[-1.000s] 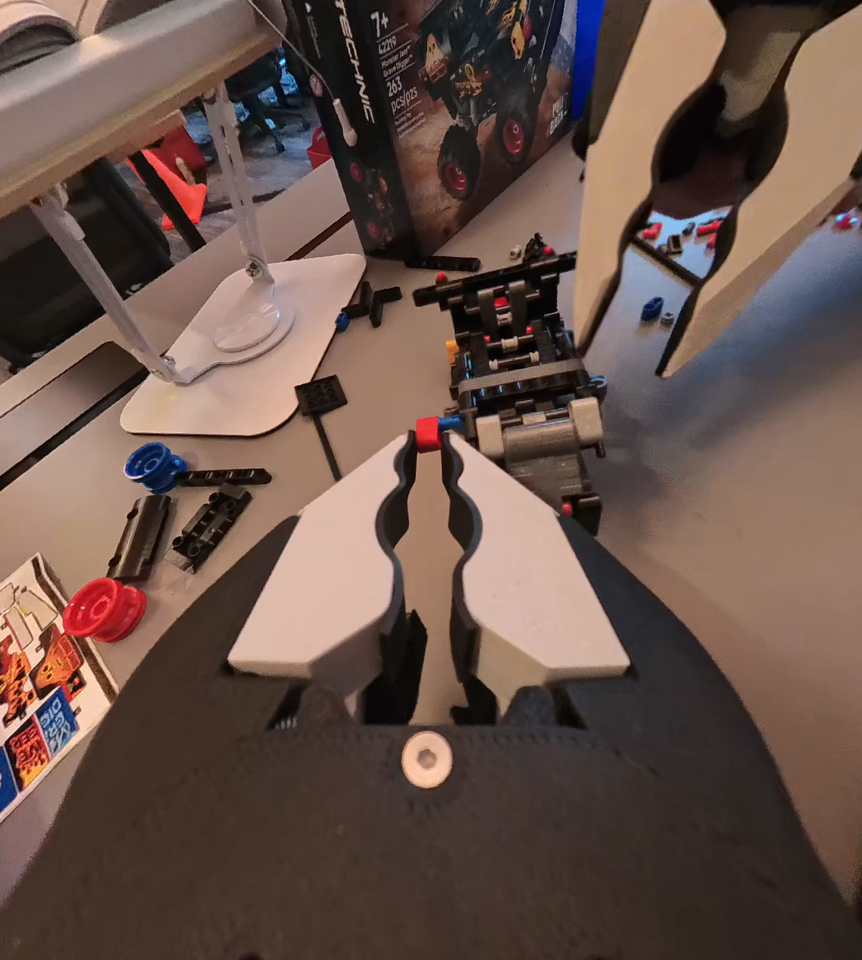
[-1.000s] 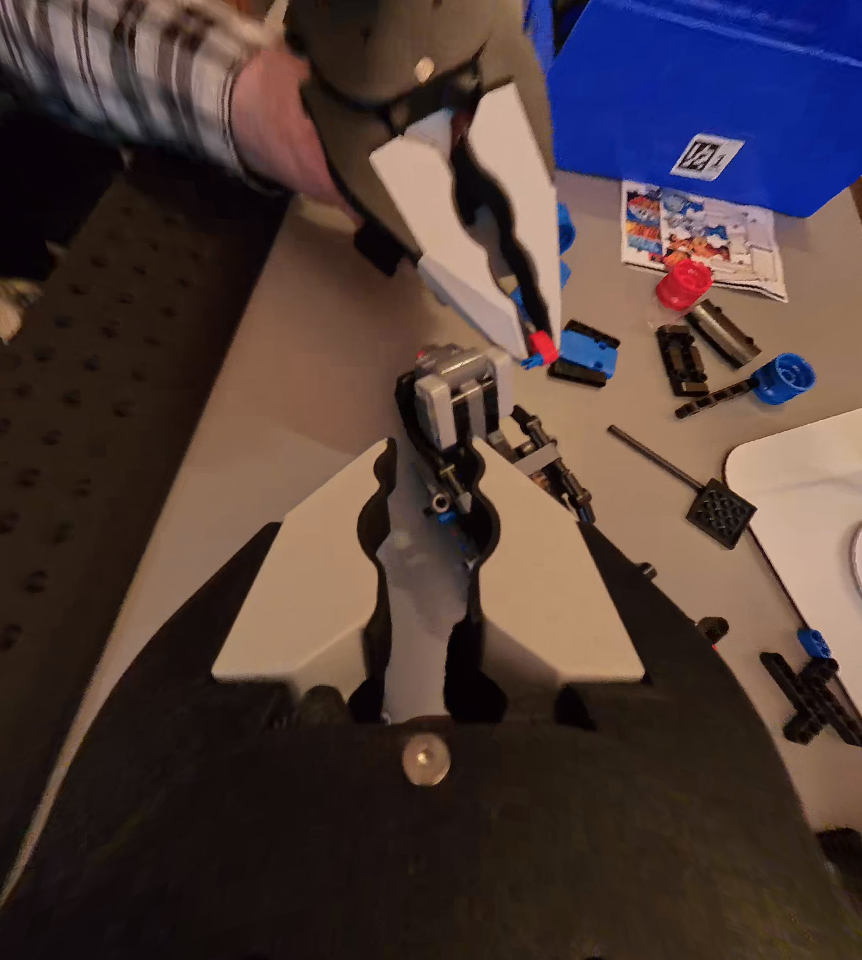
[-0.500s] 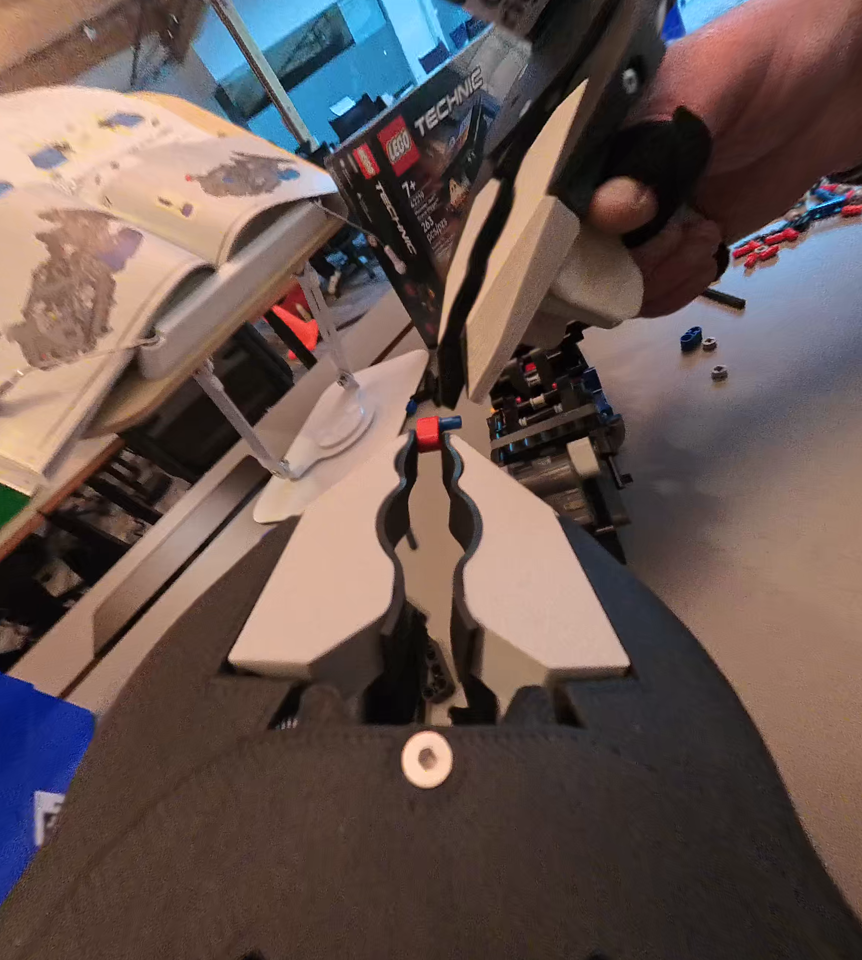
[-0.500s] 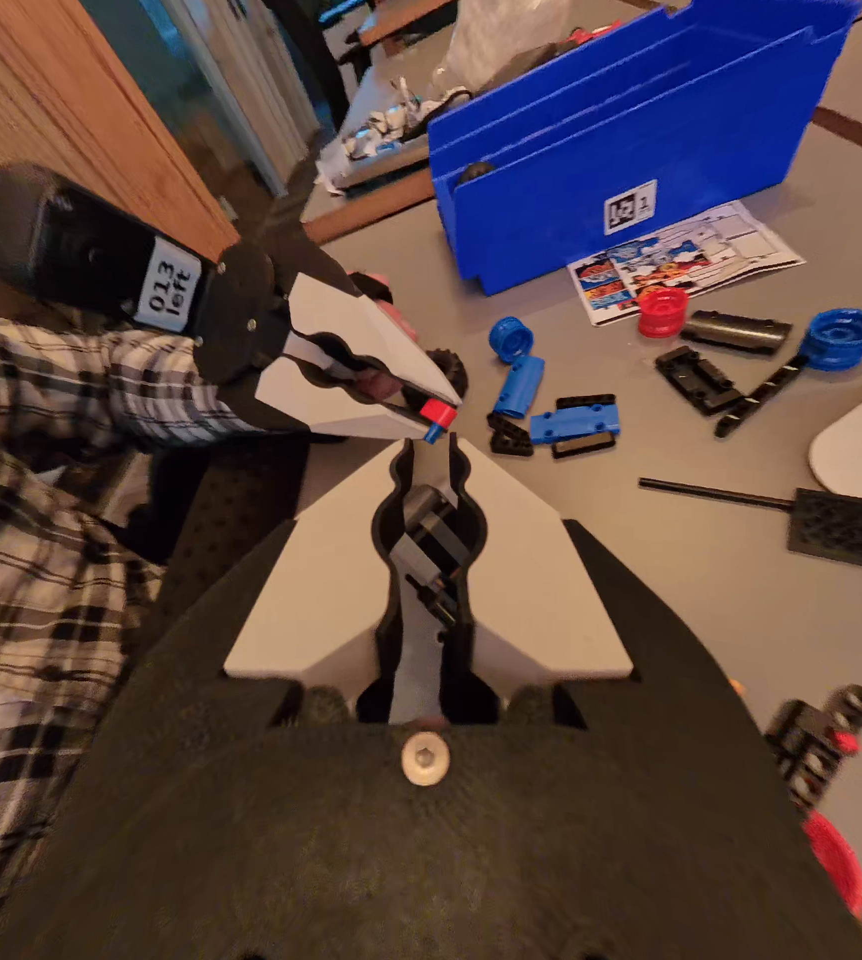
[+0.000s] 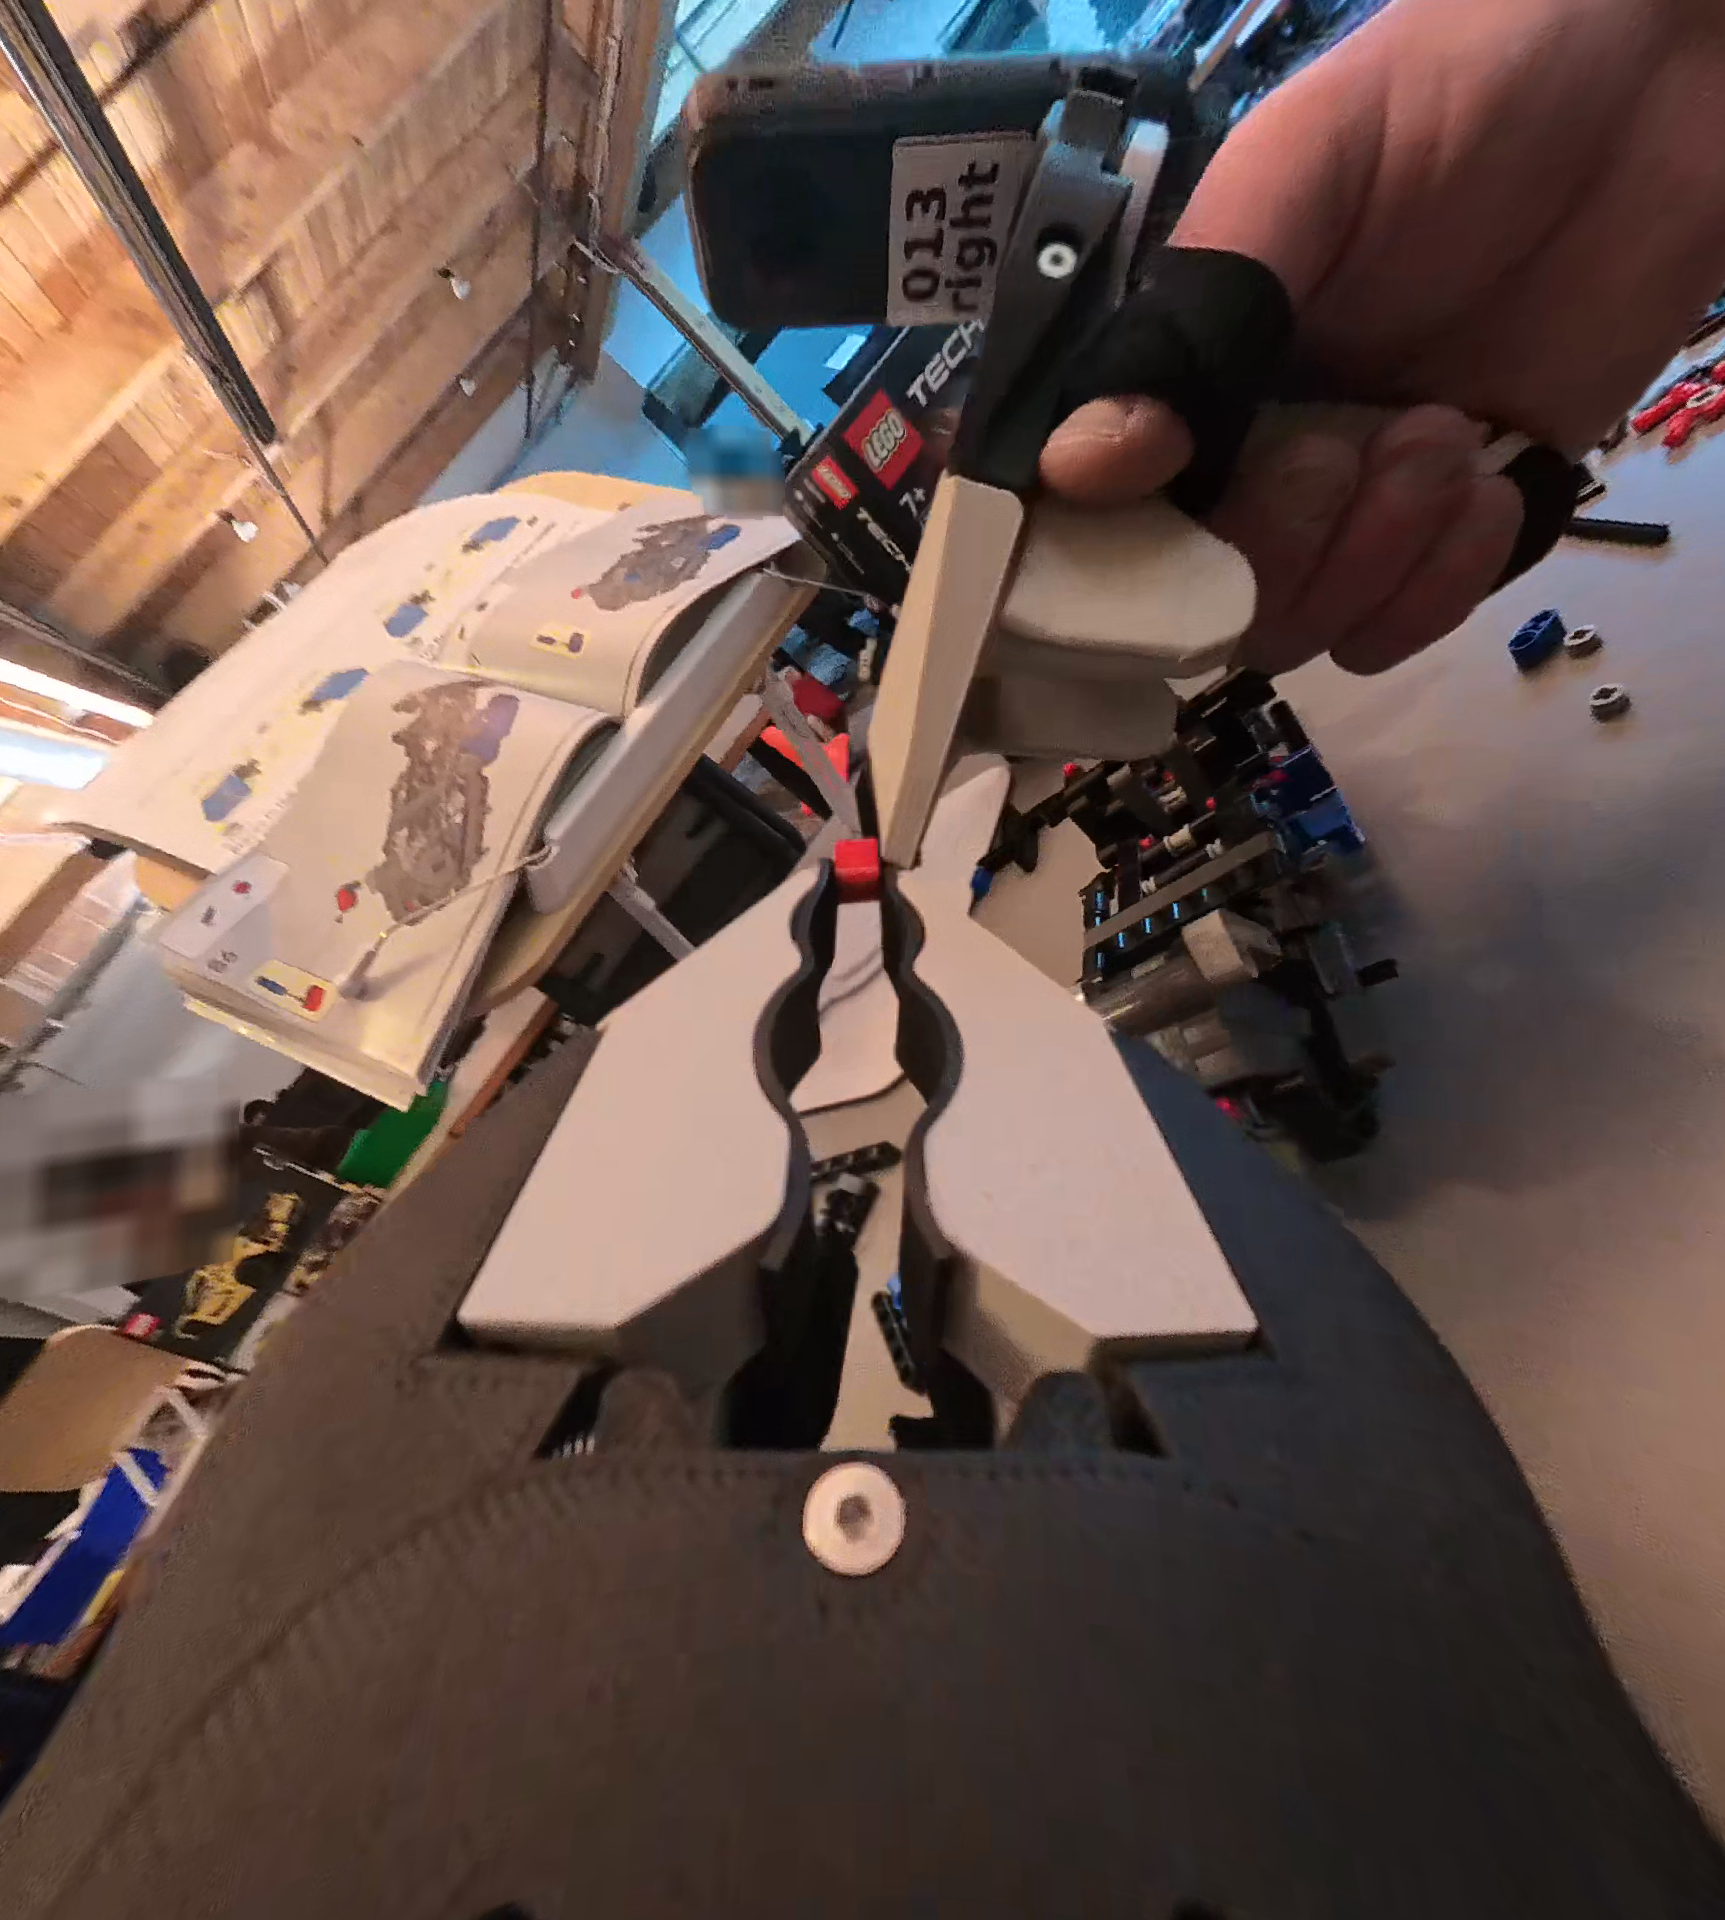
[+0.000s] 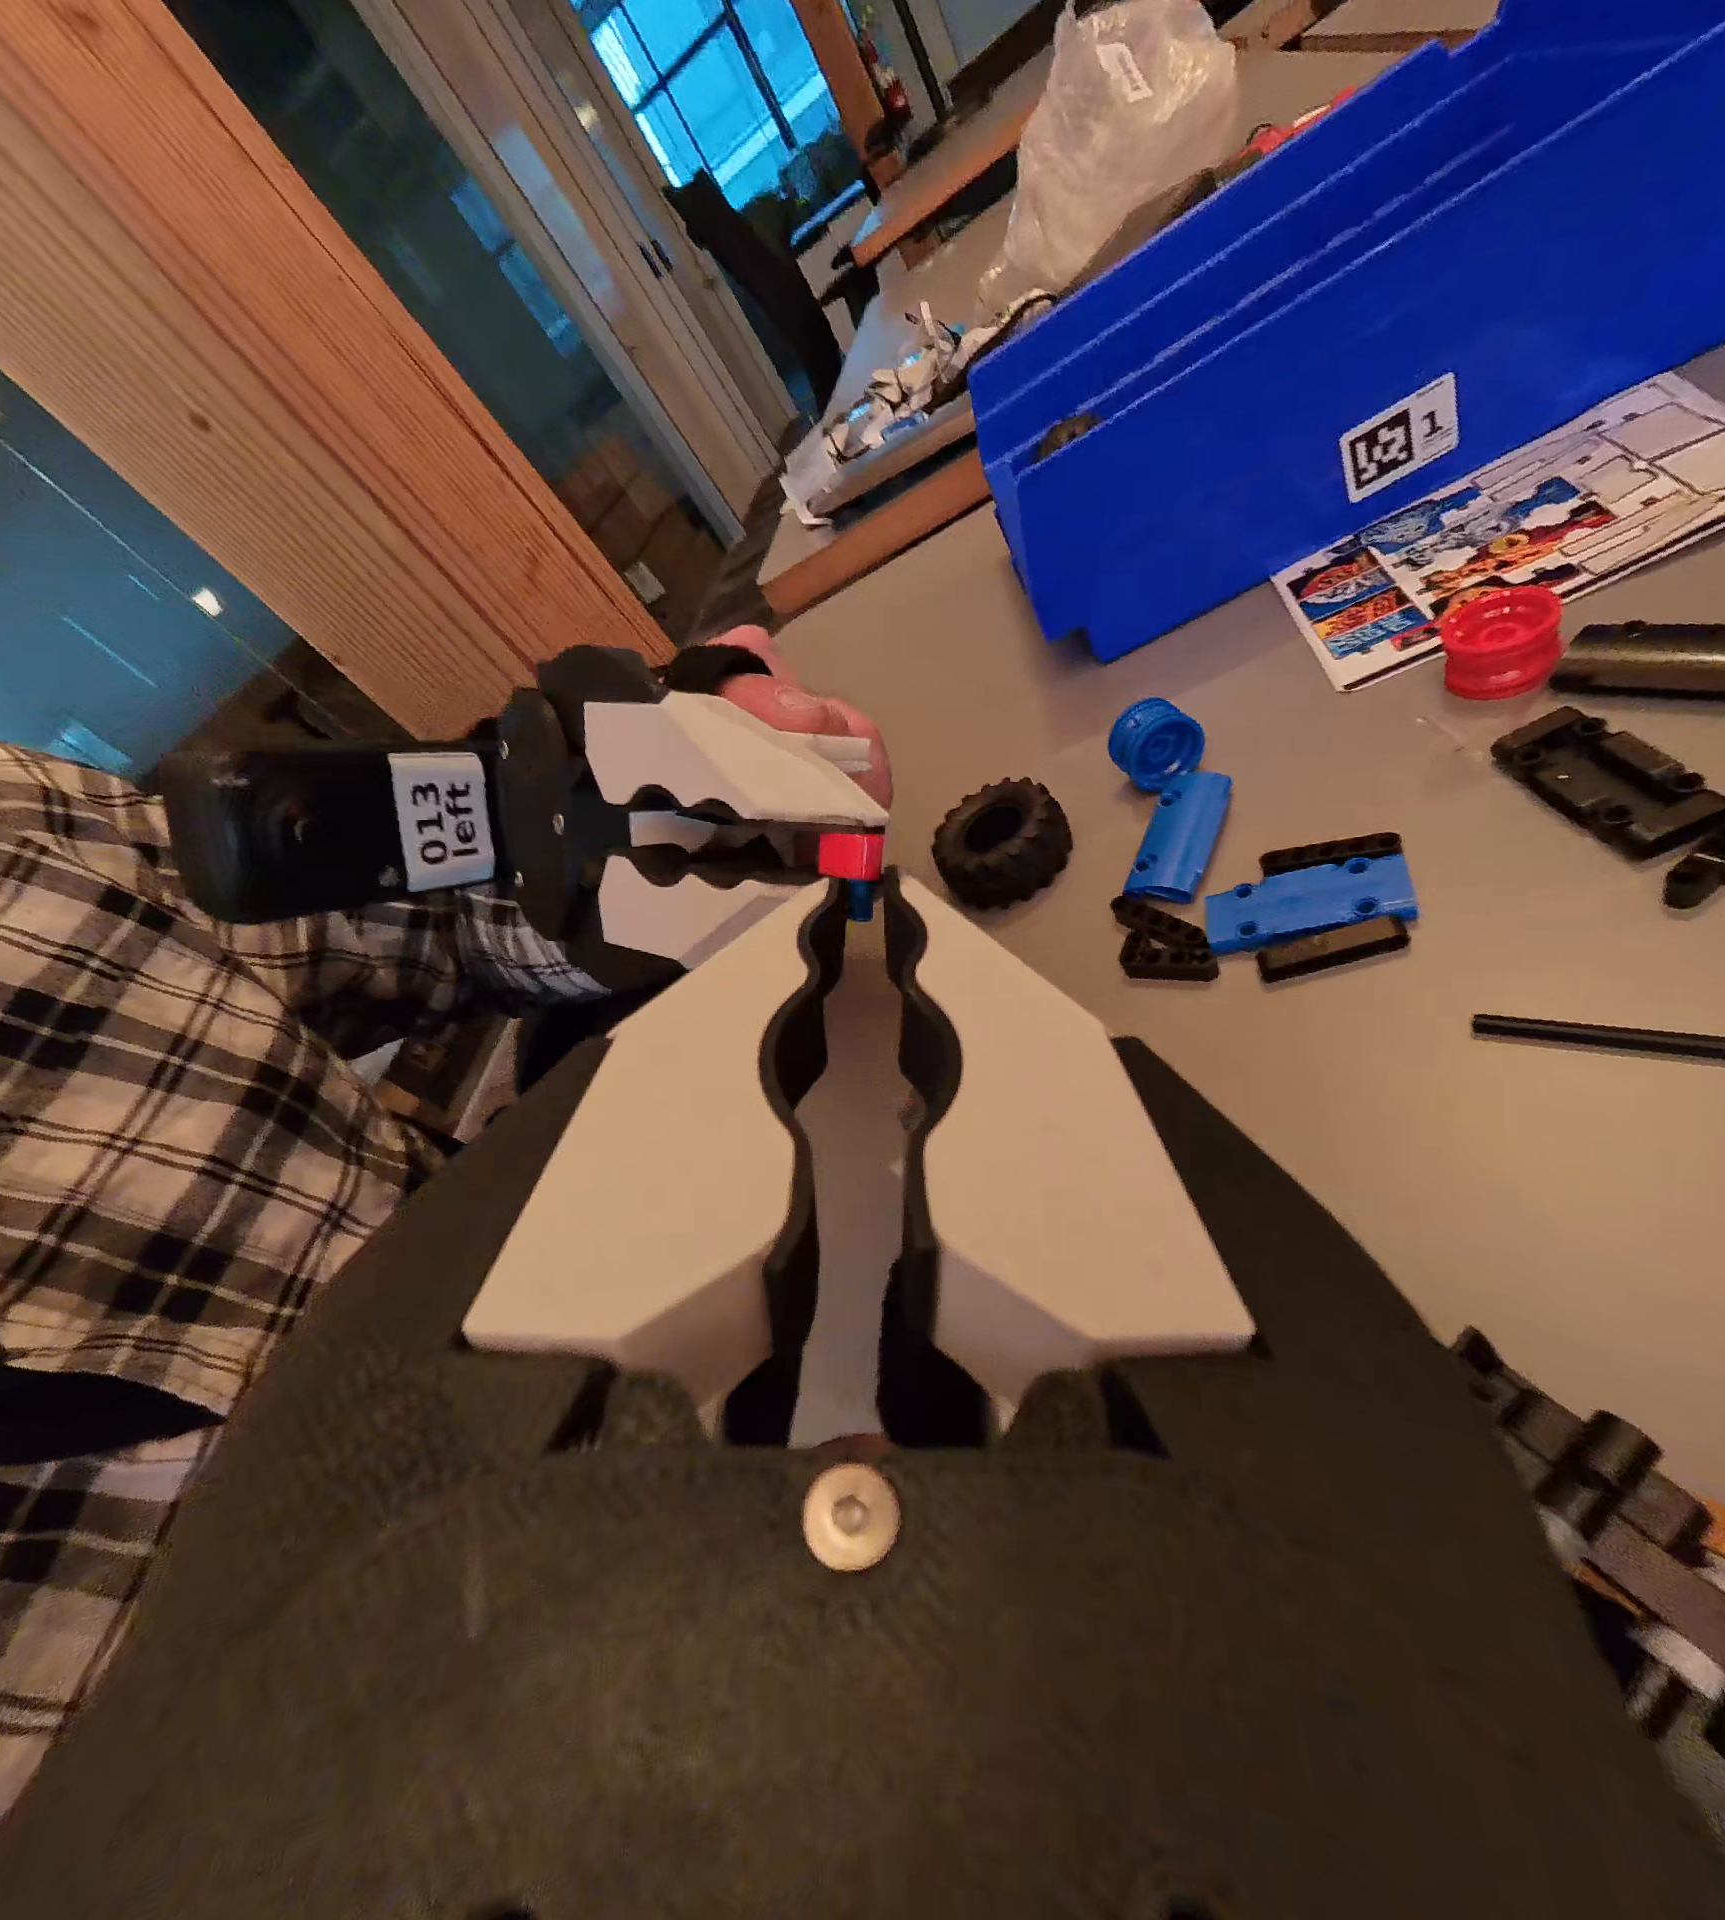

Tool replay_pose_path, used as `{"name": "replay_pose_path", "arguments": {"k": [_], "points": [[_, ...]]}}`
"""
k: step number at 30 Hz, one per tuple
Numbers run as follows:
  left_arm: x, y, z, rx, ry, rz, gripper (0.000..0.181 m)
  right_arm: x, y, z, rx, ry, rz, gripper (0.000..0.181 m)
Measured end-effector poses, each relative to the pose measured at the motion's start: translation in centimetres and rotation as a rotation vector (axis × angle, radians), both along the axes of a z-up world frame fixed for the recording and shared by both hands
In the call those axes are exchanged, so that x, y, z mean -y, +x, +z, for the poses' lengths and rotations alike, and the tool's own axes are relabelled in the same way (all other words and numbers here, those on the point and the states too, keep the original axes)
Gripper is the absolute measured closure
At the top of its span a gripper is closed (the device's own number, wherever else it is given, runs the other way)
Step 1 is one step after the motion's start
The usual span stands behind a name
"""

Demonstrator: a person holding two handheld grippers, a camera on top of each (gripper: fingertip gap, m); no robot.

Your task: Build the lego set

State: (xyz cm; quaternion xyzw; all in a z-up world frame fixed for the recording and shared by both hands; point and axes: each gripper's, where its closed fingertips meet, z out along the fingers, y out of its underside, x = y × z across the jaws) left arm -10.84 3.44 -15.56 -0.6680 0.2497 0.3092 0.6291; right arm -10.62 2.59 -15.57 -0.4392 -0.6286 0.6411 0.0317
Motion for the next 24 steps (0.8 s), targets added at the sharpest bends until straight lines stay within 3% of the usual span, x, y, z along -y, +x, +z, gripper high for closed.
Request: {"name": "replay_pose_path", "arguments": {"k": [5,9,16,24], "points": [[0.1,0.3,0.1,0.022,-0.004,-0.027,0.173,-0.3,0.2,0.3,-0.061,0.059,-0.016,0.179],[0.3,0.4,0.3,0.269,-0.049,-0.144,0.161,-1.0,0.1,0.5,-0.161,0.225,-0.058,0.179],[0.4,0.7,0.2,0.692,-0.160,-0.346,0.169,-0.5,-0.1,0.2,-0.297,0.507,-0.083,0.179],[0.2,0.7,-0.6,0.822,-0.220,-0.399,0.176,-0.2,-0.3,-0.4,-0.354,0.644,-0.094,0.179]]}}
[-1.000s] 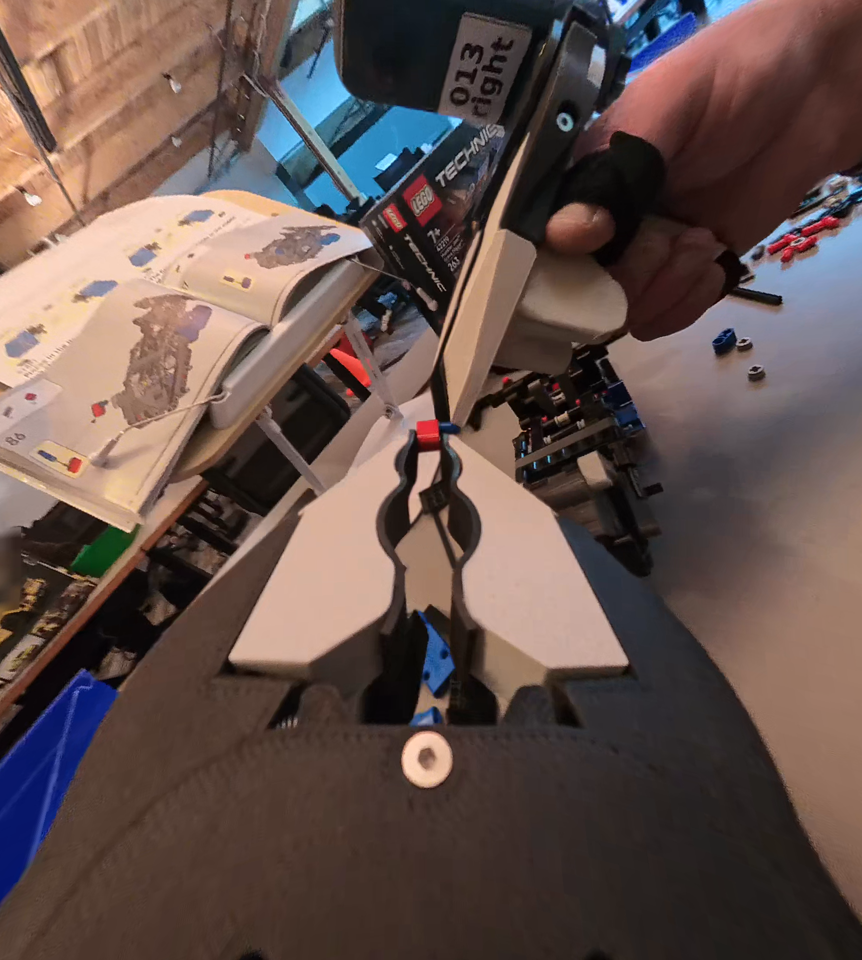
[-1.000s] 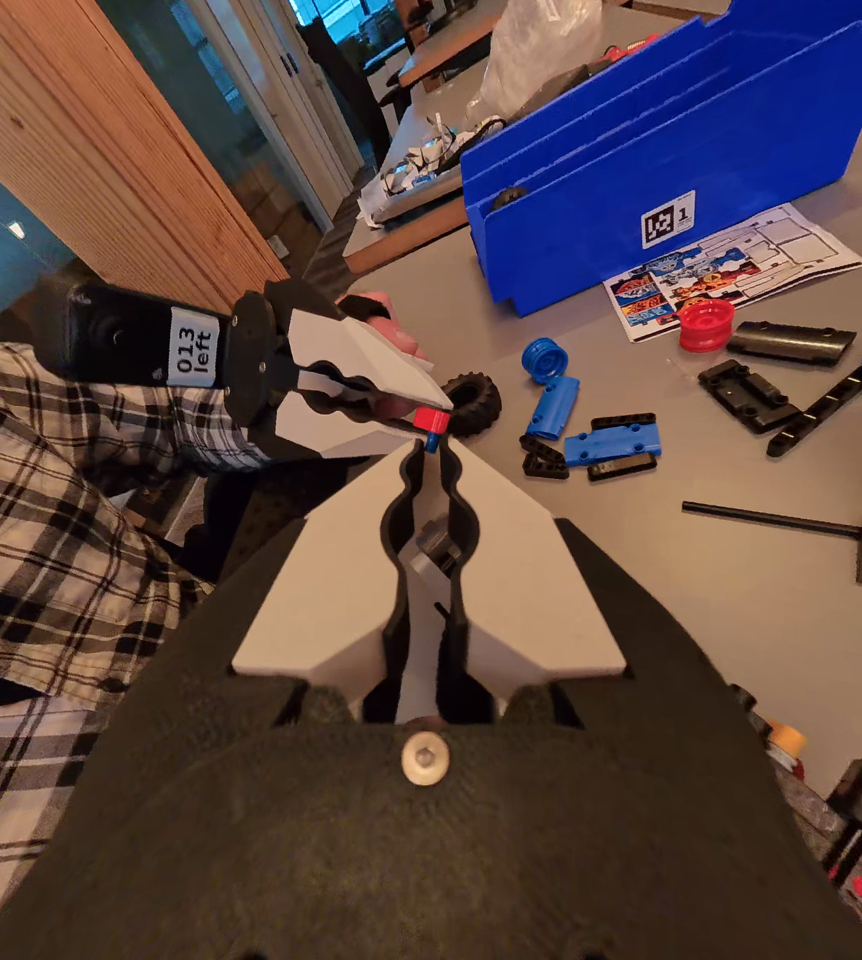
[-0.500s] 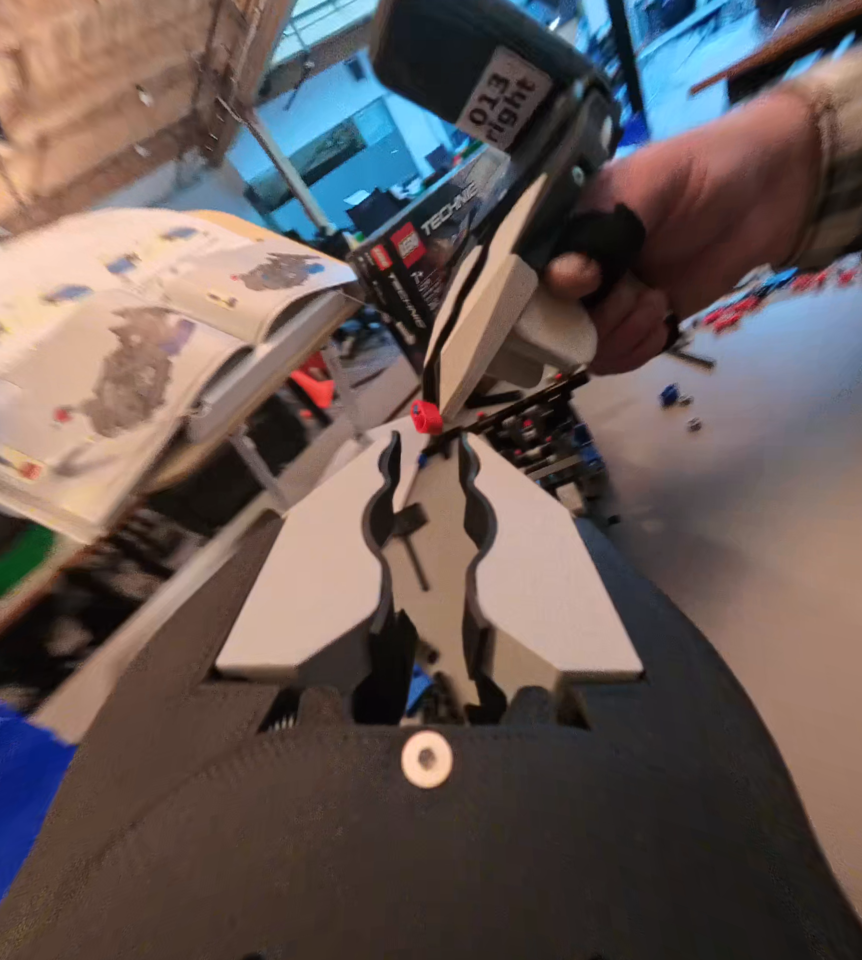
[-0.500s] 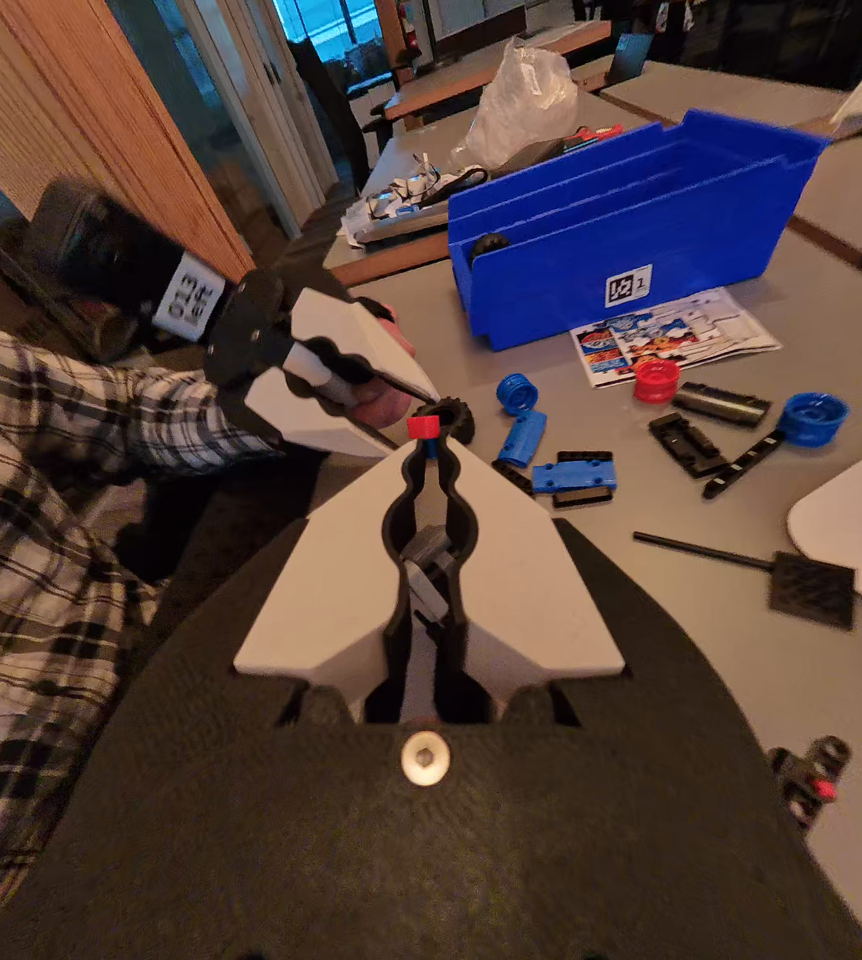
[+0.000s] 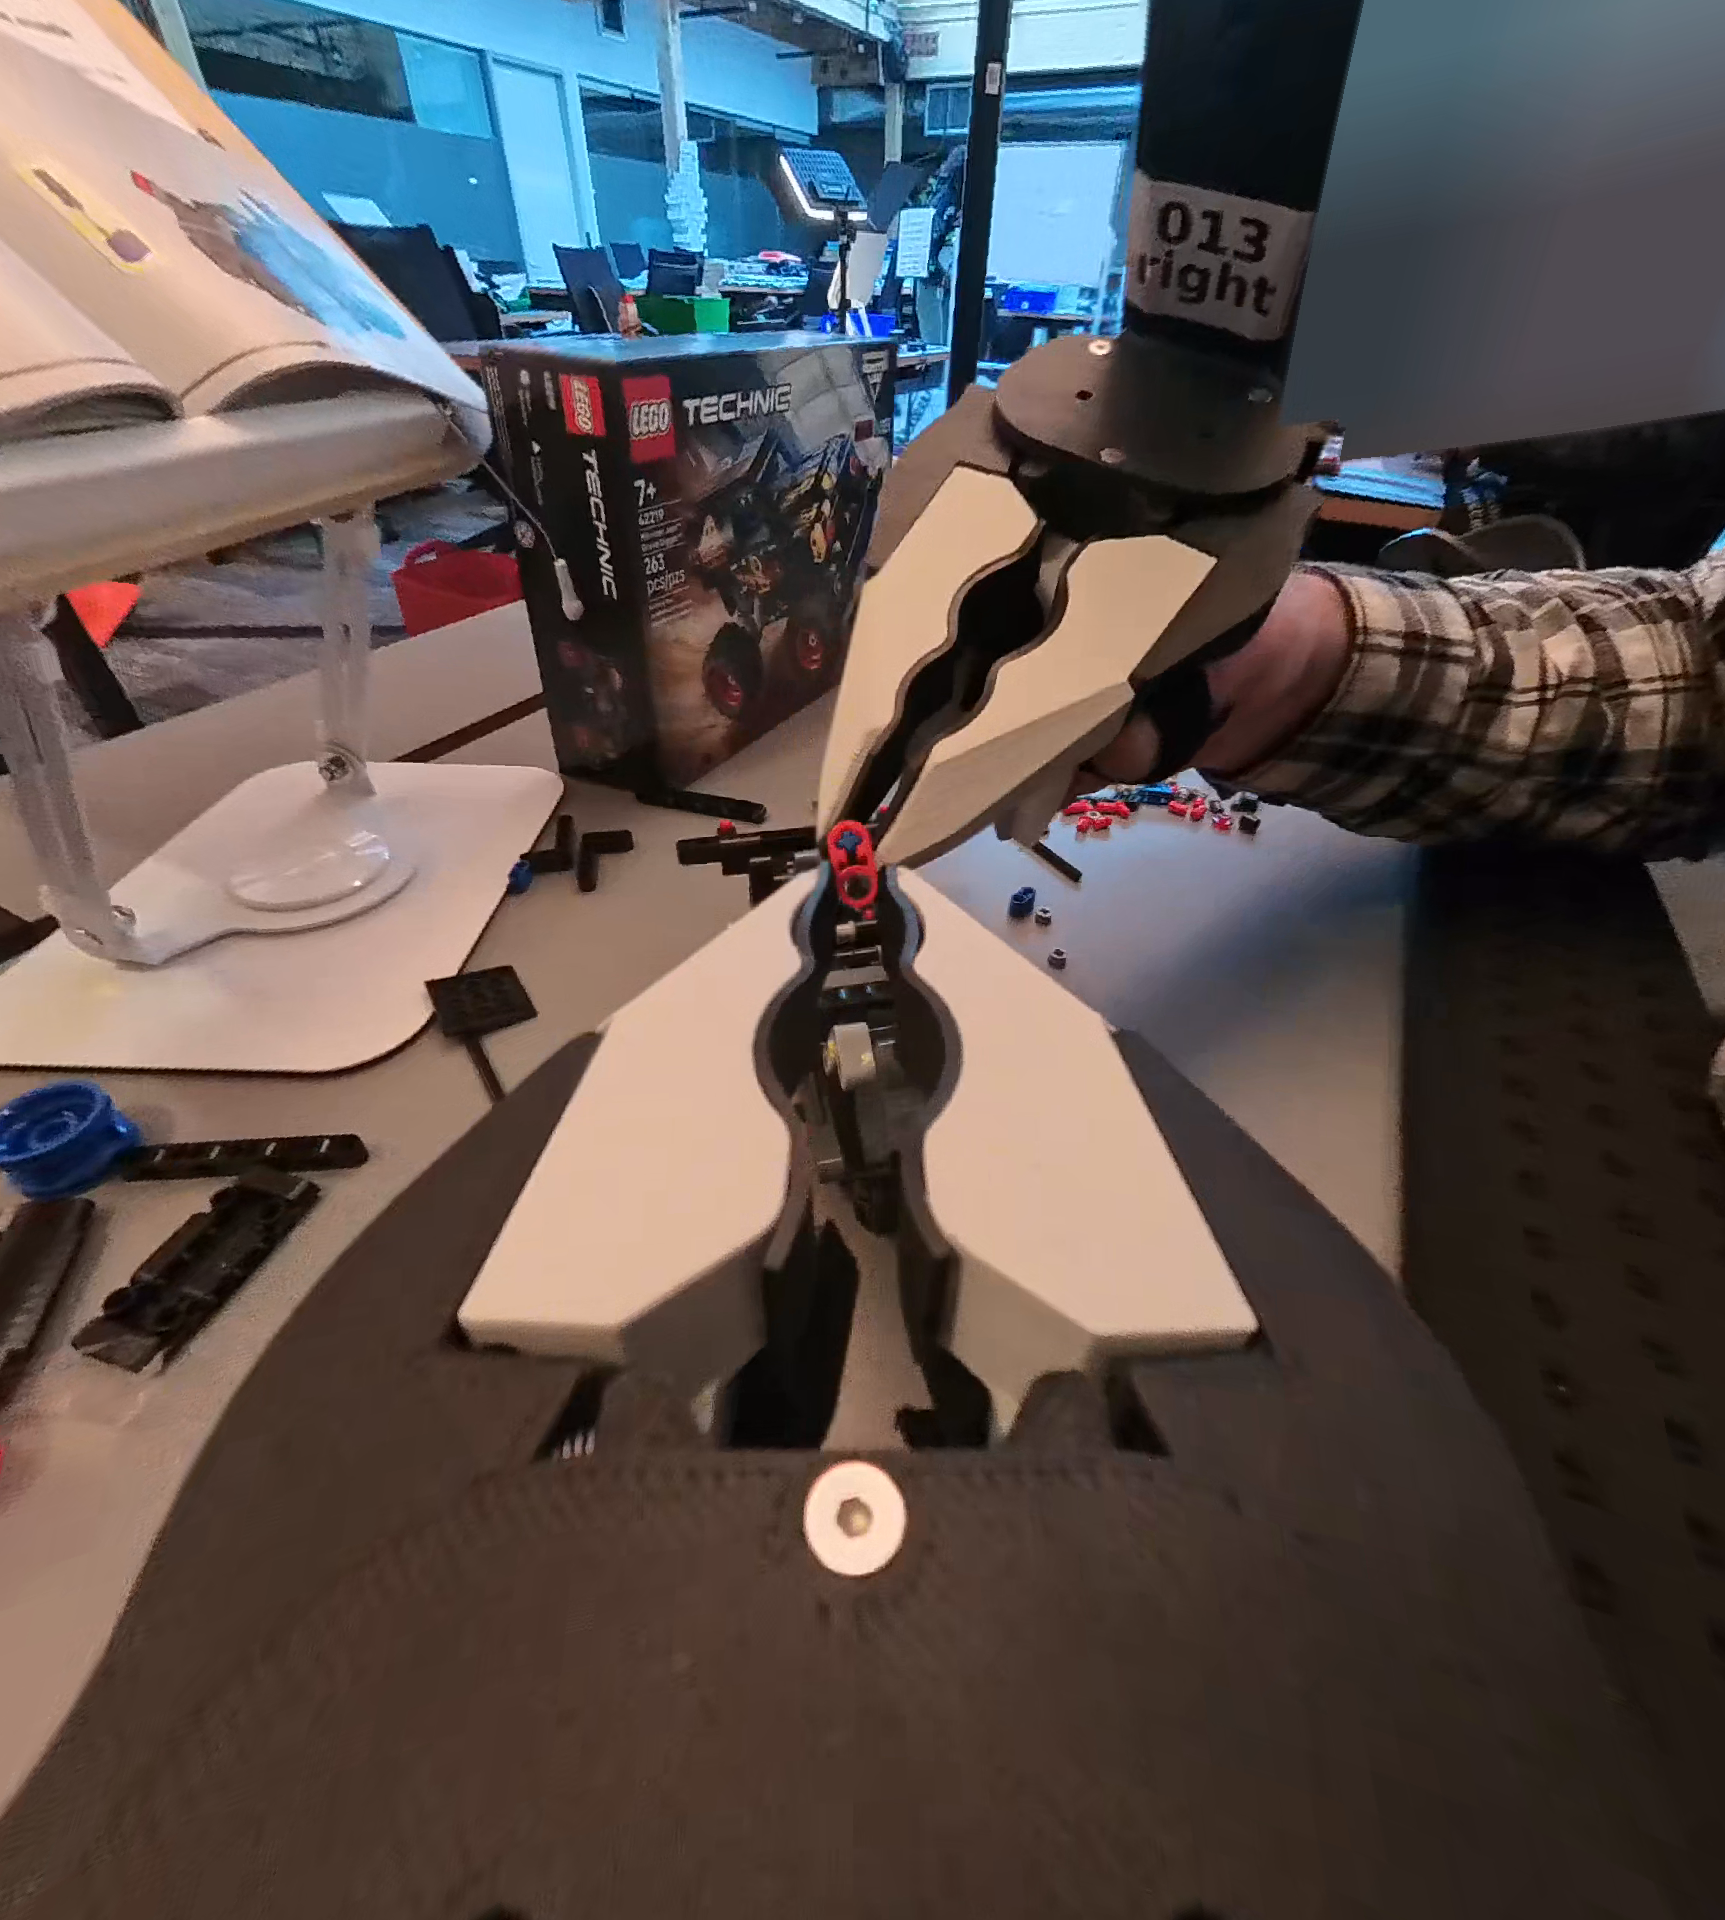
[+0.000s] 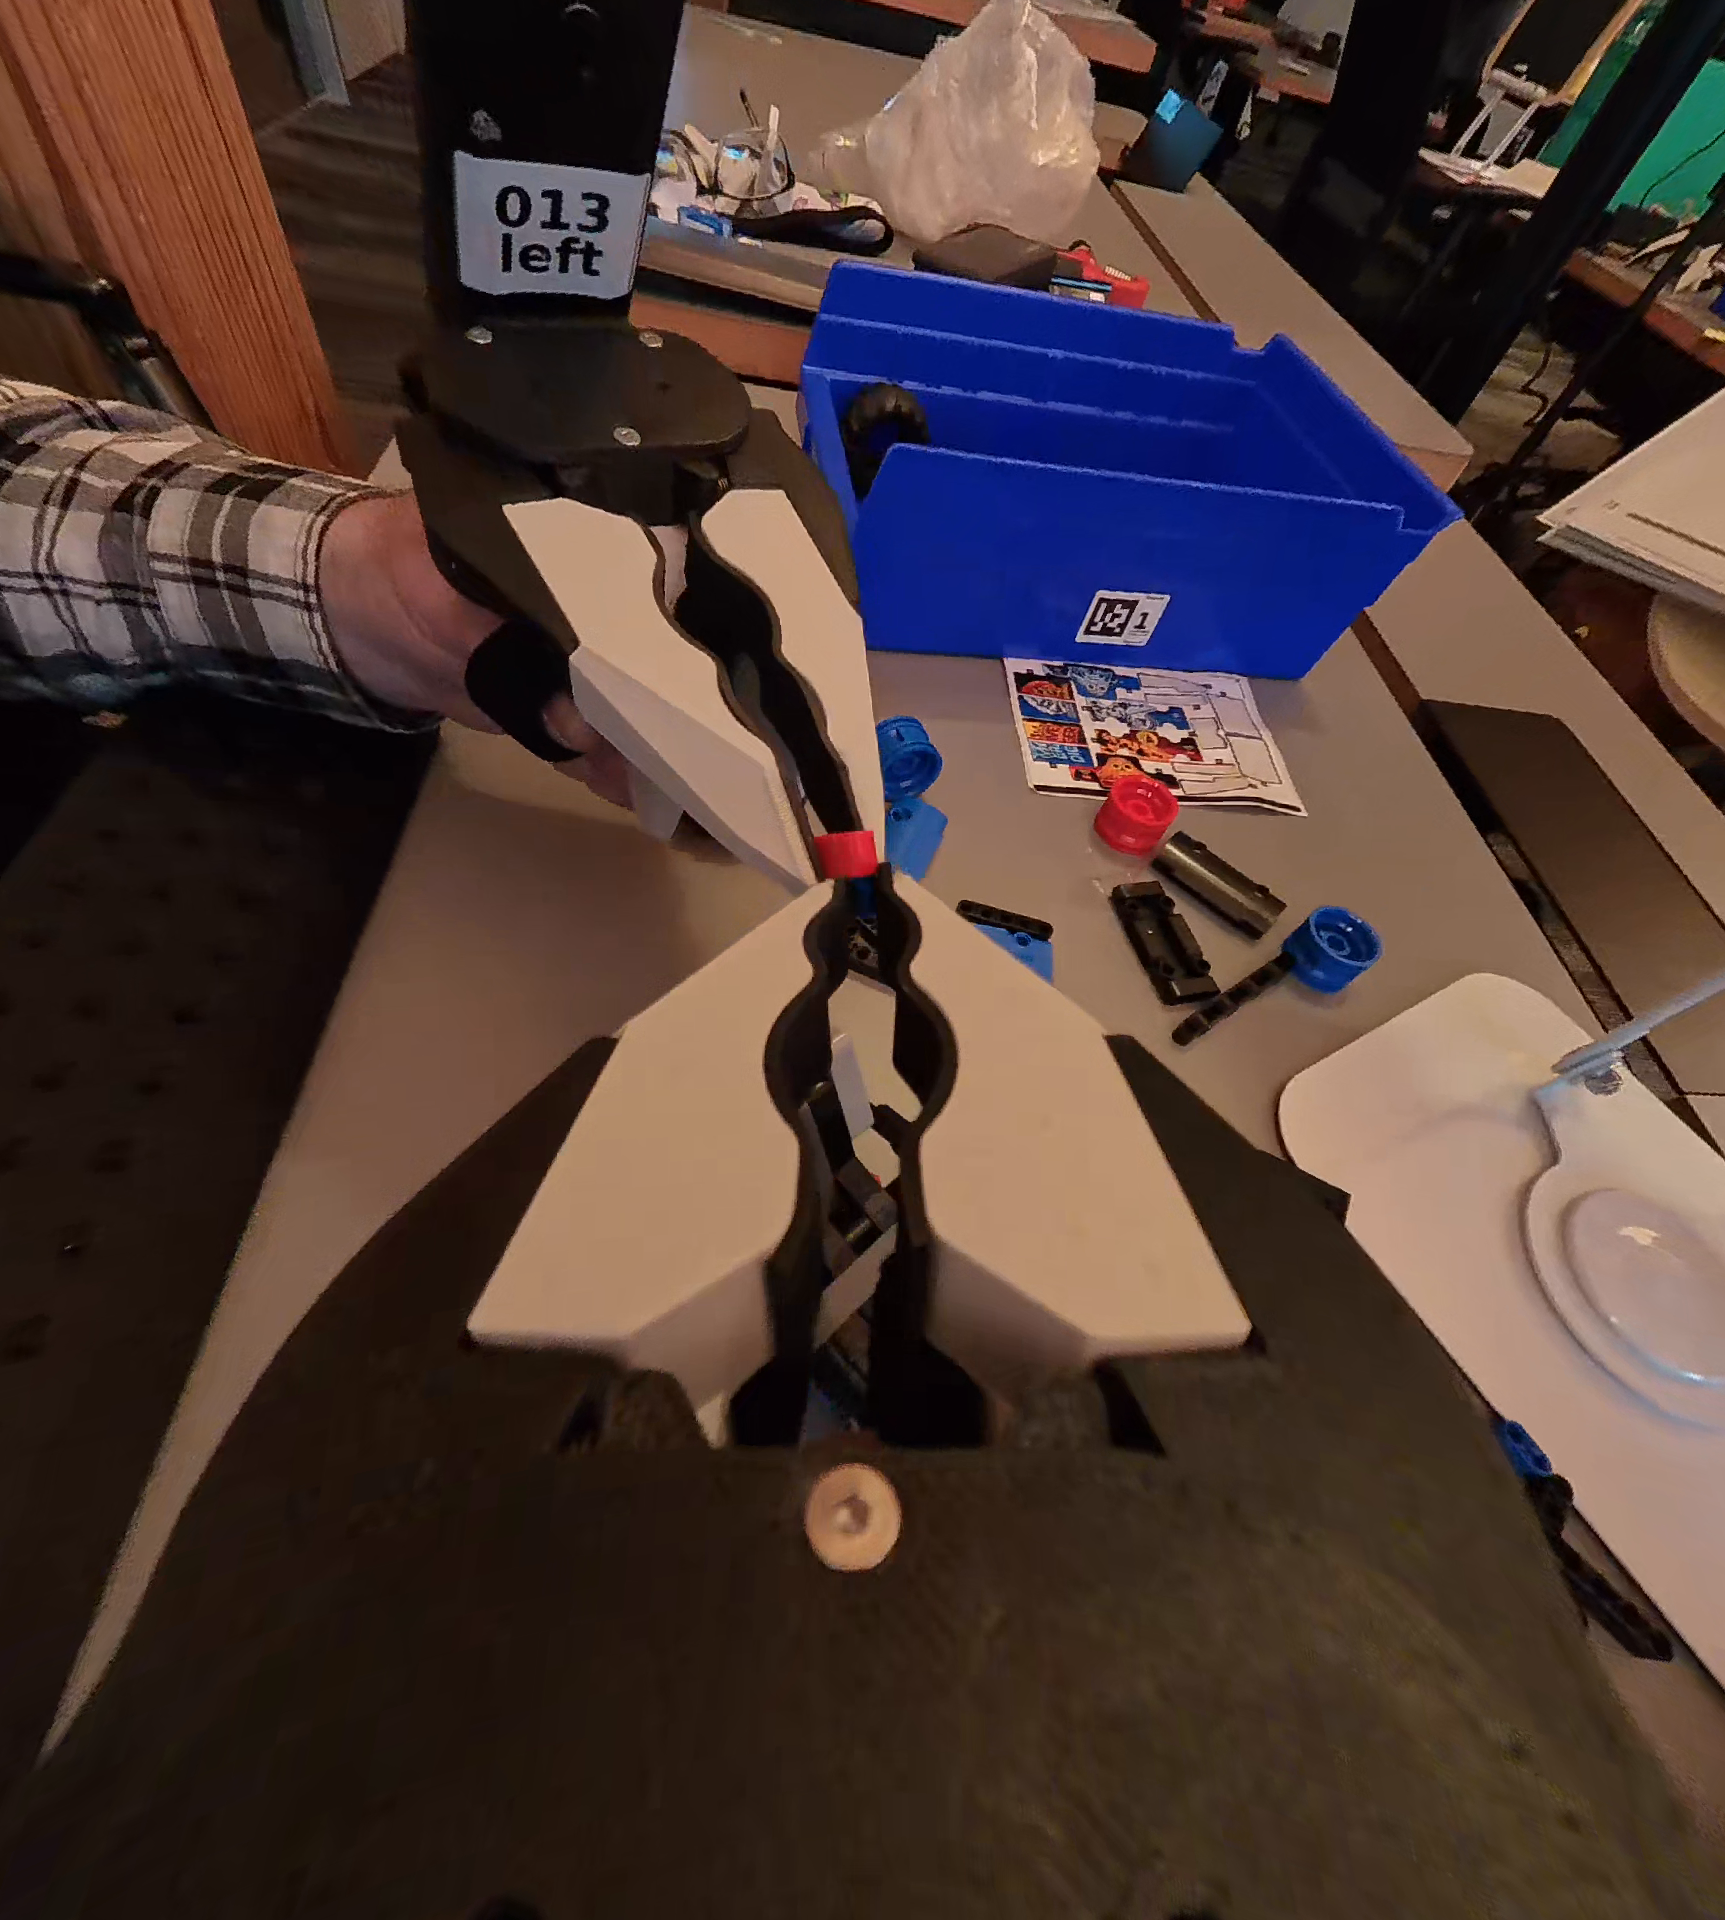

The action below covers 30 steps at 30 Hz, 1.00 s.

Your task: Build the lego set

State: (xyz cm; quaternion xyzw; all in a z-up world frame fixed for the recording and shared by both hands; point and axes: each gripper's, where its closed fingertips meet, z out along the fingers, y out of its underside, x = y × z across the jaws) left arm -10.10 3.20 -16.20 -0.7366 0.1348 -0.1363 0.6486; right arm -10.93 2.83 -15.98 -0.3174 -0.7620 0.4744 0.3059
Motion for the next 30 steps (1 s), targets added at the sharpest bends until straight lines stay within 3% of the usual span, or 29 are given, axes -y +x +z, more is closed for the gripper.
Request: {"name": "replay_pose_path", "arguments": {"k": [9,13,20,30], "points": [[-0.1,0.7,-1.7,0.117,-0.128,-0.078,0.176,-0.8,0.5,-1.5,0.038,0.064,-0.033,0.166],[-0.2,-0.2,-1.6,0.179,-0.133,-0.052,0.176,-1.1,0.7,-2.2,0.101,0.012,-0.042,0.146],[-0.4,-1.2,-3.2,0.255,-0.216,-0.014,0.177,-0.3,1.7,-4.2,0.177,0.028,-0.003,0.144],[-0.8,0.1,-4.9,0.311,-0.310,-0.048,0.176,-0.4,3.1,-6.5,0.239,0.068,0.020,0.152]]}}
